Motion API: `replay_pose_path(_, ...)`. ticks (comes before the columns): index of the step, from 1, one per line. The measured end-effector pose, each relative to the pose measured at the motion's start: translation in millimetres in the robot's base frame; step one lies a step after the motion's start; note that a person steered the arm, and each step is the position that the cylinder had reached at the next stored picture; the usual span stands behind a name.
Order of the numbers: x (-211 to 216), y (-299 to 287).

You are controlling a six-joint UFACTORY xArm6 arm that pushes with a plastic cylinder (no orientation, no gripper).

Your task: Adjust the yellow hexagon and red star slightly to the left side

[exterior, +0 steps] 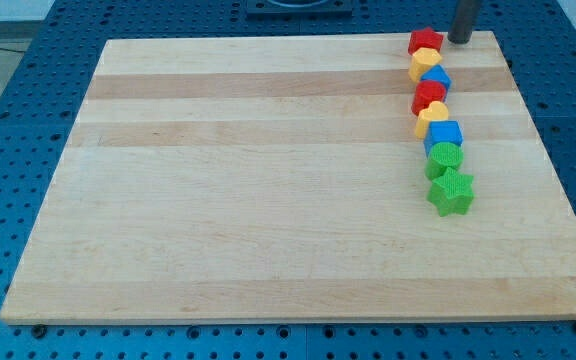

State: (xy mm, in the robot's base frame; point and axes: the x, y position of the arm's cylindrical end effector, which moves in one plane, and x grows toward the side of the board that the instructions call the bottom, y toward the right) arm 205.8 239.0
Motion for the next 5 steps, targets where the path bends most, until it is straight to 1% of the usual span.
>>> replay_pose_path(5, 6, -20)
